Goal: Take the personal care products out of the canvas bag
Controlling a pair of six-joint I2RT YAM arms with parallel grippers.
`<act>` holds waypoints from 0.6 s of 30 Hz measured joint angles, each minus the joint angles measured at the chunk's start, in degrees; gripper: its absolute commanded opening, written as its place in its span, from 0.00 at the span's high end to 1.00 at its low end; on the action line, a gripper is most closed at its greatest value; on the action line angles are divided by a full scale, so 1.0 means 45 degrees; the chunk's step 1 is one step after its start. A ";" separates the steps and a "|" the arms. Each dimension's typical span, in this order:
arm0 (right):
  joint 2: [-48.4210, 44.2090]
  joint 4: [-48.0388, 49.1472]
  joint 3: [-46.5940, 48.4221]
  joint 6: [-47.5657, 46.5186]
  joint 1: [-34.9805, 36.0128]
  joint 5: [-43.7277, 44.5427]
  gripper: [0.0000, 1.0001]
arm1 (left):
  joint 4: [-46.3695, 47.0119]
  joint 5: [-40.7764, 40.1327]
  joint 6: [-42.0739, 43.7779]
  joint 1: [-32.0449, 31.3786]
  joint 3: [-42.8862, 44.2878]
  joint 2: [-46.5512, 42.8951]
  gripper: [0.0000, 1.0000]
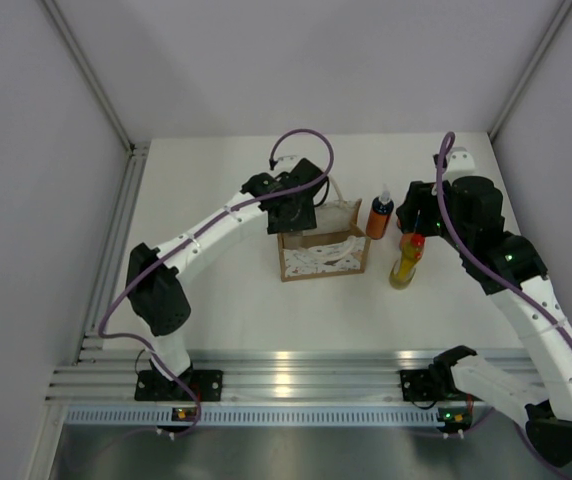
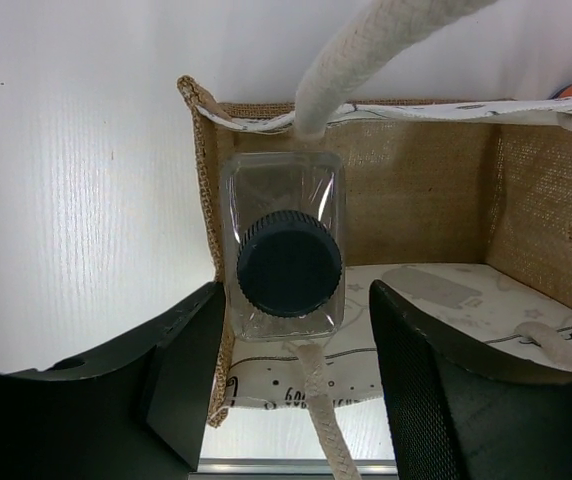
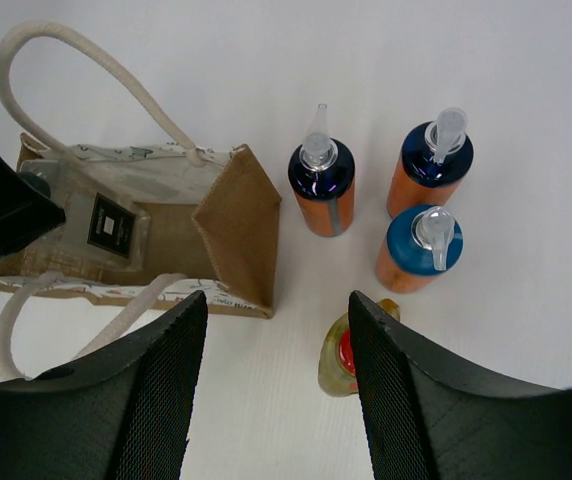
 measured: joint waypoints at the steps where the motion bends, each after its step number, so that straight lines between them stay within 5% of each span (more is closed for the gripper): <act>1: 0.0000 0.0000 0.0000 0.0000 0.0000 -0.0010 0.43 | 0.0010 -0.0049 0.0000 0.0000 0.0000 0.0015 0.35; 18: -0.0005 0.0000 0.0000 -0.0092 0.0000 -0.0049 0.43 | 0.0049 -0.0243 -0.0063 0.0000 -0.0063 0.1122 0.35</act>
